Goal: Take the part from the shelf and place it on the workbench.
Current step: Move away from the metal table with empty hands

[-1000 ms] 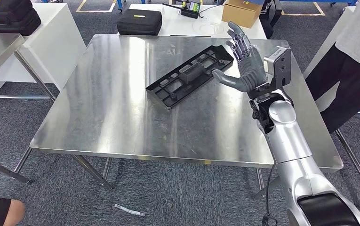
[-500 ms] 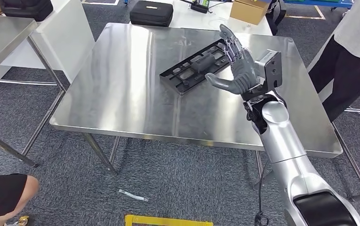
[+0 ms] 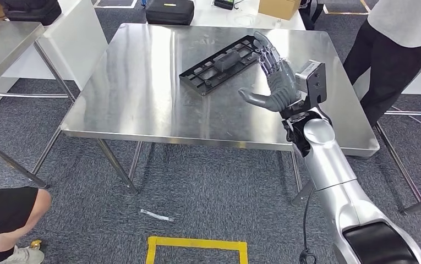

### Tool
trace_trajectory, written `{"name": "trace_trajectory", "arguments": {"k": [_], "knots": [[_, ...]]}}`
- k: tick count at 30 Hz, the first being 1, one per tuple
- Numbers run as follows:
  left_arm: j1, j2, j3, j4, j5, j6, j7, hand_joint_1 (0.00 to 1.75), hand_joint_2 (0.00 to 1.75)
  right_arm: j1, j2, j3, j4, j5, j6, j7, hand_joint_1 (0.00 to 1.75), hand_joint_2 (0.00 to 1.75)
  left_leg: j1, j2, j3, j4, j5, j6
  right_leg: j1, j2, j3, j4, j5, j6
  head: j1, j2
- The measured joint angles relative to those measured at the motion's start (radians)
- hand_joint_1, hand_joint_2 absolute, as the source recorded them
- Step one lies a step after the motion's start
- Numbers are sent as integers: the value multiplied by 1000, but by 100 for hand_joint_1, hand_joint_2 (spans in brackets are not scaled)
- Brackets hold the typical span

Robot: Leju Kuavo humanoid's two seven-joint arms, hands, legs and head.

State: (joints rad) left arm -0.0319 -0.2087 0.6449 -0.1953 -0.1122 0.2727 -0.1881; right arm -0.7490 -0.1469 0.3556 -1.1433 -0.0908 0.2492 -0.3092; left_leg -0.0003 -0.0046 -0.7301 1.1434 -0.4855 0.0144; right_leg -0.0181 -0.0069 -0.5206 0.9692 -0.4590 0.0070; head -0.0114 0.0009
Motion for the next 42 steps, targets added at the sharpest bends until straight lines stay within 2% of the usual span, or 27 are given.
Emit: {"name": "trace_trajectory", "arguments": {"k": [1, 2, 3, 4, 5, 7, 8, 9, 11, 12, 14, 16, 17, 18, 19, 21, 23, 25, 28, 30, 32, 34, 35, 36, 38, 40, 42], "knots": [[0, 1, 2, 0, 0, -2, 0, 0, 0, 4, -1, 0, 0, -1, -2, -1, 0, 175, 5, 0, -15, 70, -40, -7, 0, 0, -15, 1, 13, 0, 0, 0], [0, 3, 4, 0, 0, -4, -1, 0, 0, 9, -2, 0, 0, -1, -4, -1, 0, 175, 10, 1, -21, 123, -57, -13, -1, 0, -31, 4, 24, 3, 0, 0], [0, 4, 6, 0, 0, -6, -1, 0, 0, 15, -3, 0, 0, -2, -7, -2, 0, 175, 15, 1, -13, 150, -52, -19, -3, -1, -47, 7, 34, 7, -1, 0], [0, 5, 7, 0, 0, -9, -2, 0, 0, 22, -5, 0, 0, -3, -10, -3, 0, 175, 20, 1, 14, 139, -32, -24, -5, -1, -63, 12, 43, 13, 0, 0], [0, 6, 8, 0, 0, -11, -2, 0, 0, 28, -7, 0, 0, -6, -13, -6, 0, 175, 25, 2, 60, 92, -10, -28, -9, -1, -77, 18, 50, 19, -1, 0], [-2, 8, 10, 0, 1, -13, -2, 0, 0, 37, -12, -3, 0, -11, -18, -14, 0, 175, 29, -2, 162, -39, -7, -31, -11, 0, -102, 34, 62, 35, 0, 0], [-3, 9, 11, 0, 1, -14, -2, 0, 0, 40, -14, -5, 0, -13, -22, -21, 0, 175, 27, -5, 192, -85, -18, -28, -11, -1, -110, 39, 67, 44, 1, 0], [-3, 9, 12, 0, 1, -15, -2, 0, 0, 44, -17, -8, 1, -13, -26, -28, 0, 175, 22, -7, 202, -108, -28, -21, -9, -1, -115, 40, 75, 52, 1, 0], [-2, 10, 14, 0, 1, -15, -2, 0, 0, 58, -20, -12, 5, -9, -36, -40, 0, 175, 15, -6, 189, -115, -17, 5, -10, -2, -120, 36, 89, 69, 3, 0], [-2, 10, 14, 0, 1, -15, -1, 0, 0, 67, -23, -14, 7, -6, -40, -45, 0, 175, 13, -3, 181, -117, -5, 20, -12, -1, -128, 41, 83, 72, 2, 0], [-2, 11, 15, -1, 1, -14, -1, 0, 0, 80, -29, -19, 12, -2, -44, -49, 0, 175, 13, 2, 156, -122, 23, 43, -14, 1, -161, 105, 17, 65, 4, 0], [-2, 11, 16, -1, 1, -13, -1, 0, 0, 92, -32, -23, 17, 4, -54, -54, 0, 175, 10, 4, 122, -121, 50, 50, -12, 3, -200, 239, -73, 59, 5, 0], [-2, 11, 17, -1, 1, -12, -1, 0, 0, 101, -33, -26, 21, 8, -62, -58, 0, 175, 8, 4, 105, -121, 63, 51, -10, 3, -209, 301, -98, 62, 5, 0], [-2, 11, 19, -1, 1, -11, -1, 0, 0, 114, -34, -30, 28, 12, -73, -64, 0, 175, 6, 5, 89, -120, 76, 52, -9, 3, -202, 336, -102, 69, 5, 0], [-2, 11, 21, -1, 1, -10, -1, 0, 0, 130, -34, -36, 38, 16, -86, -73, 0, 175, 5, 5, 74, -120, 88, 51, -8, 4, -177, 335, -89, 78, 5, 0], [-2, 10, 27, -1, 1, -9, -2, 0, 0, 163, -32, -57, 69, 27, -122, -103, 0, 175, 4, 3, 52, -119, 110, 47, -3, 3, -75, 228, -58, 82, 5, 0], [-3, 9, 30, -1, 1, -8, -3, 0, 0, 182, -29, -78, 99, 39, -151, -134, 0, 175, 1, 2, 40, -118, 125, 41, 5, 2, 25, 95, -67, 69, 6, 0], [-3, 8, 31, -2, 1, -8, -3, 0, 0, 188, -27, -86, 110, 42, -158, -145, 0, 175, -1, 1, 37, -117, 130, 38, 9, 1, 60, 44, -84, 60, 6, 0], [-3, 8, 31, -2, 1, -8, -3, 0, 0, 189, -27, -87, 112, 42, -158, -147, 0, 175, -1, 1, 36, -117, 131, 37, 11, 0, 67, 35, -86, 59, 6, 0], [-2, 8, 35, -1, 1, -7, -4, 0, 0, 220, -21, -109, 153, 48, -161, -174, 0, 175, 1, 2, 33, -124, 147, 26, 10, 0, 62, 18, -79, 44, 4, 0], [0, 11, 44, -1, 1, 2, -3, 0, 0, 301, 2, -161, 240, 59, -197, -203, 0, 175, 8, 2, 0, -4, 55, 2, 3, -3, 21, 10, -36, 17, 0, 0], [1, 16, 56, -1, 3, 12, -2, 0, 0, 380, 28, -207, 324, 70, -250, -221, 0, 175, 16, 1, -9, 139, -32, -16, -4, -9, -28, 14, 9, 10, -1, 0], [1, 18, 62, -2, 6, 16, -2, 0, 0, 404, 37, -221, 358, 76, -269, -232, 0, 175, 21, 2, 22, 139, -18, -21, -6, -10, -47, 19, 20, 16, -1, 0], [1, 19, 65, -2, 9, 19, -2, 0, 0, 414, 43, -229, 383, 83, -282, -236, 0, 175, 25, 1, 74, 80, -4, -25, -8, -10, -60, 27, 26, 21, -1, 0], [-2, 17, 74, -2, 19, 31, 1, 0, 0, 419, 55, -241, 438, 109, -321, -224, 0, 175, 27, -3, 170, -50, -15, -26, -8, -8, -84, 43, 36, 34, -1, 0], [-3, 12, 87, -3, 30, 50, 5, 0, 0, 415, 67, -249, 510, 142, -383, -183, 0, 175, 20, -8, 199, -106, -34, -16, -4, -6, -96, 48, 49, 50, 0, 0], [-2, 7, 101, -3, 37, 69, 8, 0, 0, 415, 79, -255, 596, 173, -451, -116, 0, 175, 14, -6, 186, -112, -20, 10, -6, -6, -101, 46, 57, 67, 1, 0]]}}
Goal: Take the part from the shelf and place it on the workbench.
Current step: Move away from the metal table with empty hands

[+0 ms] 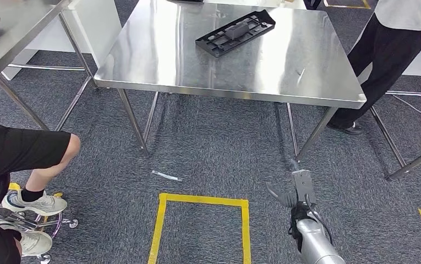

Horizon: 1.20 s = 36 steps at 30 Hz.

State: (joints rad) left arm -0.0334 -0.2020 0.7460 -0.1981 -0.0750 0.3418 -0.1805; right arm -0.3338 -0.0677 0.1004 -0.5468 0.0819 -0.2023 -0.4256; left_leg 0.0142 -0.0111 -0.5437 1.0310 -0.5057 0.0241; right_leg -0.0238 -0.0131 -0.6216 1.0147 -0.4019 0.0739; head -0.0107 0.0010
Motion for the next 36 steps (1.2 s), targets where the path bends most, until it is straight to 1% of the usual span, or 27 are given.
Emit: {"name": "trace_trajectory", "arguments": {"k": [1, 3, 5, 6, 7, 8, 10, 12, 13, 14, 15, 16, 17, 18, 20, 21, 22, 23, 24, 26, 27, 28, 30, 31, 33, 35, 36], "knots": [[1, -2, 6, 0, 2, 8, 1, 0, 0, 3, 5, -2, 41, 12, -28, 40, 0, 175, -1, 2, -8, -3, 10, 14, -2, 1, -9, 11, -14, 2, 1, 0], [4, -6, 18, -1, 6, 17, 2, 0, 0, 14, 14, -6, 113, 32, -68, 123, 0, 175, -1, 5, -30, -7, 33, 35, -5, 4, -42, 93, -88, -7, 3, 0], [-6, 2, 32, -2, 30, -6, 6, 0, 0, 27, 25, -7, 172, 64, -83, 223, 0, 175, -5, 5, -62, -6, 57, 40, -4, 8, -78, 227, -168, -11, 5, 0], [-20, 13, 41, -4, 48, -25, 16, 0, 0, 34, 33, -4, 198, 87, -86, 280, 0, 175, -7, 6, -79, -5, 70, 40, -3, 9, -82, 274, -185, -7, 5, 0], [-41, 28, 49, -7, 65, -44, 31, 0, 0, 41, 41, 0, 218, 108, -91, 331, 0, 175, -8, 6, -95, -5, 82, 39, -2, 10, -69, 287, -184, -1, 5, 0], [-64, 43, 56, -8, 75, -55, 47, 0, 0, 49, 51, 5, 235, 124, -96, 369, 0, 175, -9, 5, -111, -5, 94, 36, -2, 10, -38, 260, -169, 6, 5, 0], [-106, 69, 62, -13, 79, -59, 66, 0, 0, 60, 67, 12, 261, 132, -96, 419, 0, 175, -10, 5, -136, -4, 116, 27, 1, 9, 69, 118, -145, 9, 5, 0], [-130, 88, 66, -18, 81, -58, 63, 0, 0, 77, 76, 15, 284, 122, -82, 472, 0, 175, -12, 9, -144, -8, 137, 15, 9, 10, 150, -3, -148, -5, 2, 0], [-135, 94, 68, -21, 83, -57, 57, 0, 0, 91, 78, 15, 295, 117, -77, 503, 0, 175, -13, 11, -143, -12, 147, 8, 15, 11, 162, -28, -153, -13, 0, 0], [-137, 99, 69, -23, 86, -58, 51, 0, 0, 109, 78, 15, 306, 116, -78, 534, 0, 175, -12, 12, -141, -18, 158, 2, 19, 12, 159, -31, -147, -21, -1, 0], [-136, 103, 71, -24, 88, -58, 45, 0, 0, 129, 79, 15, 316, 119, -83, 560, 0, 175, -10, 11, -141, -21, 160, -4, 14, 12, 154, -35, -138, -31, -1, 0], [-134, 107, 73, -25, 89, -58, 40, 0, 0, 148, 81, 15, 325, 123, -88, 581, 0, 175, -7, 10, -146, -13, 145, -10, 10, 11, 150, -37, -128, -41, -2, 0], [-131, 110, 75, -25, 90, -58, 37, 0, 0, 165, 83, 16, 331, 128, -93, 596, 0, 131, -5, 9, -155, 10, 111, -16, 5, 9, 143, -40, -116, -54, -2, 0], [-128, 113, 77, -25, 90, -58, 34, 0, 0, 180, 85, 16, 336, 133, -96, 604, 0, 87, -3, 9, -169, 57, 60, -20, 1, 8, 135, -41, -104, -64, -2, 0], [-126, 117, 80, -26, 91, -59, 31, 0, 0, 201, 90, 16, 344, 137, -103, 613, 0, 0, -1, 8, -199, 190, -36, -29, 4, 7, 110, -39, -83, -71, -3, 0], [-124, 120, 81, -27, 91, -59, 29, 0, 0, 211, 92, 16, 348, 138, -108, 614, 0, 0, 0, 8, -205, 244, -56, -34, 5, 7, 96, -37, -73, -70, -3, 0], [-122, 122, 82, -27, 91, -59, 28, 0, 0, 219, 95, 16, 350, 139, -114, 610, 0, 0, 2, 8, -195, 269, -53, -37, 4, 6, 81, -34, -64, -67, -3, 0], [-120, 124, 82, -27, 91, -60, 27, 0, 0, 227, 97, 16, 352, 140, -120, 603, 0, 0, 6, 8, -166, 257, -33, -40, 3, 6, 68, -29, -57, -62, -3, 0], [-118, 126, 83, -27, 91, -62, 26, 0, 0, 233, 100, 17, 353, 144, -124, 596, 0, 0, 11, 8, -119, 209, -10, -43, 1, 6, 55, -23, -51, -58, -3, 0], [-117, 128, 83, -29, 91, -64, 23, 0, 0, 238, 105, 21, 355, 158, -125, 588, 0, 0, 15, 5, -17, 72, -2, -48, 1, 6, 33, -6, -44, -47, -2, 0], [-117, 128, 83, -30, 91, -64, 22, 0, 0, 238, 107, 26, 356, 167, -122, 587, 0, 0, 13, 3, 13, 24, -10, -48, 2, 6, 25, 1, -39, -41, -2, 0], [-117, 128, 83, -31, 91, -63, 20, 0, 0, 237, 109, 32, 356, 175, -118, 587, 0, 0, 9, 1, 26, -1, -20, -44, 4, 7, 18, 4, -34, -32, -1, 0], [-115, 127, 84, -33, 91, -60, 18, 0, 0, 235, 112, 42, 359, 185, -111, 591, 0, 0, 4, 3, 17, -10, -12, -24, 4, 7, 12, 4, -22, -14, 0, 0], [-115, 126, 84, -34, 91, -59, 17, 0, 0, 234, 114, 45, 361, 187, -107, 593, 0, 0, 3, 6, 10, -12, -4, -10, 2, 8, 6, 9, -28, -9, -1, 0], [-114, 125, 85, -35, 91, -58, 15, 0, 0, 234, 116, 50, 363, 188, -104, 596, 0, 0, 4, 11, -11, -17, 17, 15, 1, 9, -20, 61, -84, -12, 2, 0], [-114, 125, 85, -37, 91, -57, 14, 0, 0, 234, 119, 54, 363, 188, -99, 597, 0, 0, 2, 13, -31, -17, 34, 24, 1, 9, -51, 157, -164, -20, 5, 0], [-114, 124, 85, -37, 90, -57, 14, 0, 0, 233, 119, 56, 364, 189, -94, 598, 0, 0, 1, 14, -42, -16, 44, 24, 1, 9, -61, 210, -191, -19, 5, 0]]}}
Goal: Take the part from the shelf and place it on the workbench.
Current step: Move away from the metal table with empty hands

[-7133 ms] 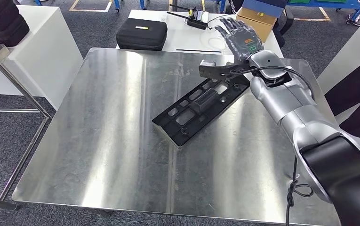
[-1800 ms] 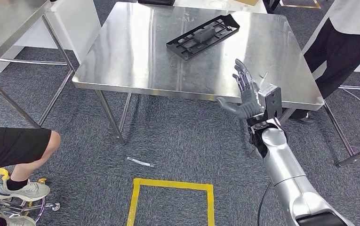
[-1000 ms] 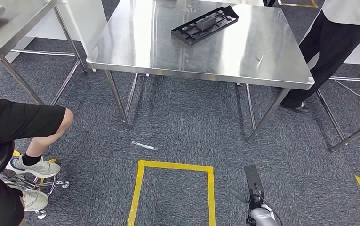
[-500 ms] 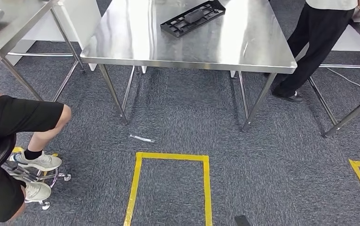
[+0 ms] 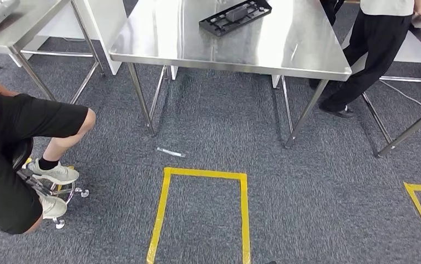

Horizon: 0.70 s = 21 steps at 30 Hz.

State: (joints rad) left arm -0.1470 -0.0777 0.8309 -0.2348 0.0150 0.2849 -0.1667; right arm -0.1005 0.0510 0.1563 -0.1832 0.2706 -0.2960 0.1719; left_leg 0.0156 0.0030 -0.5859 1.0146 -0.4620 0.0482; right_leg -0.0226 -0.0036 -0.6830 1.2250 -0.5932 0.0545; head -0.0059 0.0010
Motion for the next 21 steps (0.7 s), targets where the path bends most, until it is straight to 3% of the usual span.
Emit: {"name": "trace_trajectory", "arguments": {"k": [1, 3, 5, 7, 8, 9, 11, 12, 14, 15, 16, 17, 18, 19, 20, 21], "knots": [[0, -1, 0, 0, -1, 1, 0, 0, 0, 0, 0, 2, 0, -1, 7, 2, 0, 0, -1, 1, -13, 1, 11, 0, 0, 0, -5, 48, -16, 5, 0, 0], [0, -6, 0, 0, -3, 6, 0, 0, 0, -1, 0, 3, 1, -8, 23, 10, 0, 0, -2, 4, -43, 2, 35, -3, 0, 1, 23, 80, -1, 23, 0, 0], [-1, -11, 0, -1, -4, 11, 3, 0, 0, -2, 1, 3, 1, -18, 38, 18, 0, 0, -2, 6, -68, 2, 58, -10, 0, 1, 118, -24, 40, 36, 0, 0], [-2, -14, 0, -3, -5, 12, 8, 0, 0, -5, 1, 3, 1, -26, 56, 22, 0, 0, -4, 6, -82, 2, 81, -21, 8, 2, 229, -186, 37, 23, -1, 0], [-2, -14, 0, -4, -5, 12, 10, 0, 0, -5, 1, 3, 1, -30, 65, 24, 0, 0, -5, 7, -85, 0, 91, -27, 12, 2, 259, -237, 28, 12, -1, 0], [-2, -15, 0, -5, -4, 12, 10, 0, 0, -5, 1, 3, 2, -33, 74, 25, 0, 0, -5, 8, -86, -4, 103, -33, 17, 3, 268, -260, 22, 2, -2, 0], [0, -14, 2, -6, -1, 12, 7, 0, 0, -3, 2, 3, 3, -35, 85, 28, 0, 0, -3, 7, -90, -7, 110, -45, 13, 2, 250, -258, 38, -17, -3, 0], [2, -15, 3, -7, 0, 12, 4, 0, 0, -2, 2, 3, 4, -33, 87, 30, 0, 0, -1, 6, -96, 5, 88, -50, 9, 0, 239, -257, 49, -31, -4, 0], [6, -16, 5, -7, 2, 12, -3, 0, 0, -2, 3, 3, 5, -30, 87, 33, 0, 0, 2, 3, -118, 86, -11, -56, 5, -3, 213, -257, 75, -51, -6, 0], [7, -17, 7, -7, 3, 11, -5, 0, 0, -2, 3, 3, 5, -29, 87, 34, 0, 0, 3, 1, -129, 153, -64, -59, 7, -3, 200, -256, 87, -57, -6, 0], [8, -17, 8, -8, 3, 11, -6, 0, 0, -2, 3, 3, 5, -29, 87, 34, 0, 0, 4, 0, -137, 218, -96, -62, 9, -4, 186, -254, 99, -58, -6, 0], [9, -17, 10, -8, 3, 11, -7, 0, 0, -2, 3, 3, 5, -28, 87, 34, 0, 0, 4, -1, -136, 265, -103, -65, 10, -5, 171, -251, 111, -57, -6, 0], [9, -18, 12, -8, 3, 11, -7, 0, 0, -2, 3, 3, 5, -28, 87, 35, 0, 0, 5, -1, -121, 281, -88, -67, 10, -5, 156, -246, 120, -54, -6, 0], [9, -18, 13, -10, 2, 11, -8, 0, 0, -1, 3, 3, 6, -28, 86, 35, 0, 0, 7, -1, -89, 260, -62, -68, 10, -5, 140, -239, 128, -50, -6, 0], [8, -19, 13, -12, 1, 10, -9, 0, 0, -2, 3, 3, 6, -28, 85, 36, 0, 0, 10, -1, -40, 206, -42, -68, 9, -5, 125, -230, 133, -46, -6, 0], [7, -20, 13, -14, -2, 10, -10, 0, 0, -2, 3, 3, 6, -28, 84, 36, 0, 0, 10, -2, 16, 133, -42, -68, 10, -4, 111, -221, 138, -41, -6, 0]]}}
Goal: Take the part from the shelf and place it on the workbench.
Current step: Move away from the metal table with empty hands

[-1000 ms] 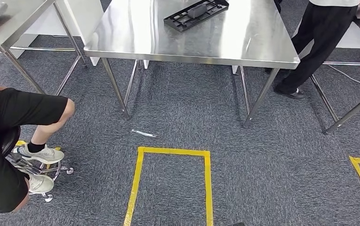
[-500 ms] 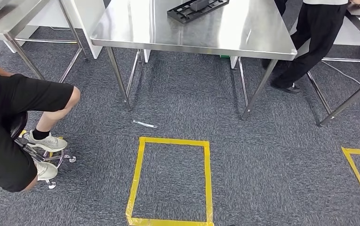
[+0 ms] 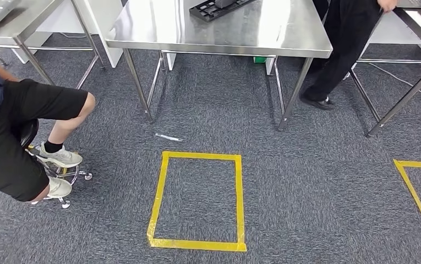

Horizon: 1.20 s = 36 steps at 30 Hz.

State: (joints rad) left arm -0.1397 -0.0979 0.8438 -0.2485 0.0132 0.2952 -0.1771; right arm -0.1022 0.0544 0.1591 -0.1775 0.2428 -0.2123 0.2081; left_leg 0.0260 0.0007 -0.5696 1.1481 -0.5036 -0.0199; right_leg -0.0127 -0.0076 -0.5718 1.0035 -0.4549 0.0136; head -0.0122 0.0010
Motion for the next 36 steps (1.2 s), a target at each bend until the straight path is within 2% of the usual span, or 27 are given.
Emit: {"name": "trace_trajectory", "arguments": {"k": [1, 2, 3, 5, 6, 8, 10, 11, 12, 13, 14, 15, 16, 17, 20, 21, 23, 25, 26, 27, 28, 29, 31, 32, 33, 35, 36], "knots": [[-1, -1, 0, -2, -3, 0, -1, 0, 0, 0, 0, 0, 0, 0, -1, 0, 0, 0, -1, -2, 44, -63, -10, 3, 2, 0, -10, 8, 5, 6, 1, 0], [-2, -3, 0, -4, -6, 0, -2, 0, 0, -1, 0, 0, 0, 0, -3, 0, 0, 0, -3, -3, 70, -108, -25, 8, 4, 0, -17, 13, 9, 12, 2, 0], [-2, -4, 0, -5, -7, 1, -3, 0, 0, -1, 0, 0, 0, 0, -3, 0, 0, 0, -8, -4, 78, -130, -37, 16, 5, 0, -21, 15, 14, 20, 2, 0], [-1, -8, 0, -7, -9, 1, -2, 0, 0, 0, 0, 0, 0, 0, -5, 1, 0, 0, -11, -1, 65, -138, -27, 40, 4, 0, -30, 17, 22, 33, 3, 0], [-1, -10, 0, -7, -9, 1, 2, 0, 0, 2, 0, 0, 0, 1, -7, 3, 0, 0, -11, 1, 59, -141, -18, 52, 3, 1, -40, 31, 12, 35, 4, 0], [1, -14, 0, -8, -12, 0, 10, 0, 0, 7, -3, 0, 1, 3, -10, 7, 0, 0, -10, 6, 42, -145, 2, 68, 0, 3, -81, 124, -48, 31, 5, 0], [6, -19, 0, -8, -14, -1, 13, 0, 0, 15, -8, 0, 1, 5, -10, 6, 0, 0, -11, 8, 21, -144, 17, 70, 0, 3, -124, 256, -118, 30, 6, 0], [10, -23, 0, -8, -15, -2, 13, 0, 0, 19, -11, 0, 1, 6, -11, 4, 0, 0, -11, 8, 12, -143, 24, 69, -1, 3, -127, 290, -135, 34, 6, 0], [12, -26, 0, -8, -17, -2, 13, 0, 0, 22, -14, 0, 1, 7, -13, 1, 0, 0, -11, 9, 5, -143, 30, 67, -1, 3, -106, 279, -134, 41, 6, 0], [14, -30, 0, -8, -18, -1, 12, 0, 0, 25, -17, 0, 1, 6, -15, -4, 0, 0, -10, 9, 1, -142, 34, 64, -2, 3, -65, 226, -120, 49, 6, 0], [15, -34, 0, -8, -21, 2, 9, 0, 0, 27, -20, 0, 2, 2, -17, -13, 0, 0, -10, 12, 1, -142, 38, 60, -4, -5, -9, 144, -99, 56, 6, 0], [15, -39, -1, -8, -26, 8, 5, 0, 0, 26, -22, -1, 2, -4, -18, -26, 0, 0, -11, 14, 1, -141, 41, 56, -3, -14, 37, 68, -82, 58, 6, 0], [14, -43, -2, -9, -32, 18, -1, 0, 0, 25, -24, -3, 2, -12, -17, -37, 0, 0, -12, 18, 2, -140, 44, 51, -1, -19, 67, 13, -69, 54, 6, 0], [12, -48, -3, -9, -40, 28, -5, 0, 0, 23, -26, -7, 2, -22, -14, -45, 0, 0, -14, 22, 3, -140, 47, 46, 2, -23, 79, -15, -63, 47, 5, 0], [-6, -61, -16, -10, -67, 47, -5, 0, 0, 24, -32, -22, 2, -45, -9, -41, 0, 0, -12, 29, 0, -140, 51, 27, 3, -8, 71, -20, -50, 16, 4, 0], [-13, -64, -22, -10, -73, 49, -4, 0, 0, 25, -34, -27, 2, -50, -9, -37, 0, 0, -11, 26, -7, -127, 38, 22, 0, -3, 69, -21, -44, 6, 4, 0], [-21, -67, -30, -10, -81, 51, -1, 0, 0, 27, -37, -35, 3, -56, -9, -33, 0, 0, -8, 13, -44, -37, -27, 15, -4, 7, 64, -23, -32, -11, 4, 0], [-22, -69, -38, -9, -90, 49, 4, 0, 0, 30, -39, -43, 3, -65, -13, -31, 0, 0, -8, 6, -93, 91, -95, 13, 0, 19, 54, -21, -25, -18, 4, 0], [-23, -70, -42, -9, -97, 48, 8, 0, 0, 32, -39, -48, 3, -73, -17, -29, 0, 0, -8, 6, -108, 132, -109, 13, 3, 27, 51, -20, -23, -18, 4, 0], [-24, -72, -48, -9, -105, 45, 14, 0, 0, 35, -39, -55, 3, -84, -23, -27, 0, 0, -8, 5, -108, 141, -104, 14, 5, 35, 48, -18, -21, -18, 4, 0], [-25, -74, -55, -9, -113, 44, 21, 0, 0, 37, -39, -63, 4, -94, -30, -24, 0, 0, -8, 2, -89, 113, -83, 17, 6, 44, 47, -17, -20, -17, 4, 0], [-28, -76, -63, -9, -122, 43, 31, 0, 0, 39, -40, -71, 3, -104, -37, -19, 0, 0, -8, -6, -55, 53, -50, 21, 7, 54, 46, -15, -19, -16, 4, 0], [-34, -83, -78, -8, -137, 42, 55, 0, 0, 40, -42, -87, 3, -117, -51, 0, 0, 0, -7, -47, 17, -80, -2, 33, 10, 72, 42, -10, -17, -12, 4, 0], [-35, -87, -85, -8, -142, 42, 65, 0, 0, 40, -44, -94, 3, -121, -56, 11, 0, 0, -8, -63, 36, -119, 6, 37, 10, 81, 37, -8, -14, -7, 4, 0], [-36, -93, -91, -7, -145, 43, 70, 0, 0, 40, -47, -100, 3, -125, -58, 18, 0, 0, -11, -72, 43, -135, 6, 41, 9, 89, 30, -6, -11, -2, 4, 0], [-35, -105, -102, -5, -147, 45, 74, 0, 0, 45, -55, -113, 3, -132, -59, 26, 0, 0, -13, -55, 40, -144, 11, 48, 7, 107, 17, -6, -4, 12, 4, 0], [-36, -111, -107, -3, -148, 47, 76, 0, 0, 49, -58, -119, 3, -134, -60, 29, 0, 0, -12, -44, 40, -150, 17, 53, 8, 101, 9, 0, -6, 17, 4, 0]]}}
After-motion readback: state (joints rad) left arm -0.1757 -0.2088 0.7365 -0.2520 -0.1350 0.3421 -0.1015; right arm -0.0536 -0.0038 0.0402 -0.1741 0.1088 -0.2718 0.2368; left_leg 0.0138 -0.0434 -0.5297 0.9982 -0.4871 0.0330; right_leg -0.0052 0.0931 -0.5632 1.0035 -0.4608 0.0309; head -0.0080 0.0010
